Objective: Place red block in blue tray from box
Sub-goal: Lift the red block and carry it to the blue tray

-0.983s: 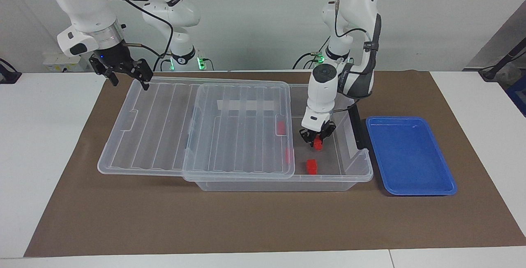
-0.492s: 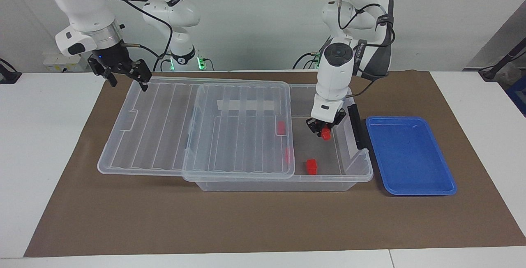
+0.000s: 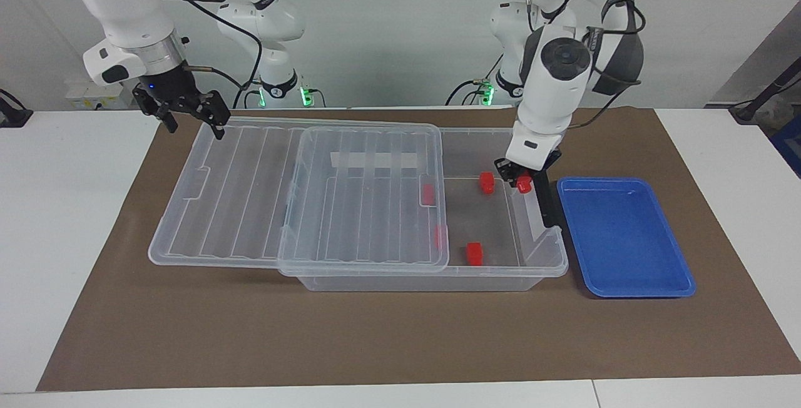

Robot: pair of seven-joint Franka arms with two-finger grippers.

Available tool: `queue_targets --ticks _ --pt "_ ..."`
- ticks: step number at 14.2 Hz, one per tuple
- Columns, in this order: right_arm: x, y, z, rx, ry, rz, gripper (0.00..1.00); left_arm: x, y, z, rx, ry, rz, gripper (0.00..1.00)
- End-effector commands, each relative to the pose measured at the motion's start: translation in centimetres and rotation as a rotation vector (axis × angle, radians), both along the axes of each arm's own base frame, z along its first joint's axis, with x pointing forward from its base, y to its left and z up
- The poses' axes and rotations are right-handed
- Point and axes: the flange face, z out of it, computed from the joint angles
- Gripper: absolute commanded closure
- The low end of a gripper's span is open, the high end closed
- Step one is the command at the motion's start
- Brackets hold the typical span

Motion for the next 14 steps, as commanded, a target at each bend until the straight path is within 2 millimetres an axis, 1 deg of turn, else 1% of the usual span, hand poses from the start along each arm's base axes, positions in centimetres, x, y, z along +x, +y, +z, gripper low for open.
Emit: queue_targets --ticks 1,2,3,4,5,6,7,8,9,10,11,12,13,14 --pt "-0.3 -0.4 0.1 0.009 -0.013 0.008 0.0 0.1 7.4 1.7 -0.045 0.017 -0.121 1.0" --pt "-0.4 -0.4 0.0 0.009 -0.01 0.002 0.0 0.8 10.6 1.5 -0.056 -0.001 -0.16 1.0" --pt "-0.5 -0.4 -0.1 0.009 -0.001 0.004 0.0 1.3 13.1 0.9 -0.058 -0.028 -0.18 1.0" --pt "-0.5 -0.6 -0.1 0.009 -0.001 0.001 0.0 1.4 14.7 0.6 -0.057 -0.051 -0.194 1.0" --pt "-0.5 -0.7 -0.1 0.009 -0.001 -0.002 0.0 1.4 17.1 0.4 -0.055 -0.072 -0.218 1.0" --pt "-0.5 -0.8 -0.1 0.009 -0.001 -0.003 0.0 1.2 20.0 -0.3 -0.056 -0.074 -0.222 1.0" --pt "-0.5 -0.8 -0.1 0.009 -0.001 -0.003 0.0 1.0 21.3 -0.8 -0.053 -0.081 -0.228 1.0" --pt "-0.5 -0.8 -0.1 0.009 -0.001 -0.003 0.0 1.1 21.6 -1.8 -0.05 -0.099 -0.234 1.0" --pt "-0.5 -0.8 -0.1 0.009 -0.001 -0.003 0.0 1.3 21.7 -3.7 -0.048 -0.114 -0.235 1.0" --pt "-0.5 -0.8 -0.1 0.009 -0.001 -0.003 0.0 1.7 21.2 -5.9 -0.044 -0.143 -0.242 1.0" --pt "-0.5 -0.8 -0.1 0.009 -0.001 -0.003 0.0 1.7 21.2 -7.9 -0.04 -0.169 -0.244 1.0" --pt "-0.5 -0.8 -0.1 0.009 -0.001 -0.003 0.0 1.8 21.1 -9.5 -0.04 -0.185 -0.244 1.0" --pt "-0.5 -0.8 -0.1 0.009 -0.001 -0.003 0.0 2.2 21.3 -10.9 -0.04 -0.196 -0.243 1.0" --pt "-0.5 -0.8 -0.1 0.009 -0.001 -0.003 0.0 2.4 21.5 -11.3 -0.039 -0.207 -0.241 1.0"
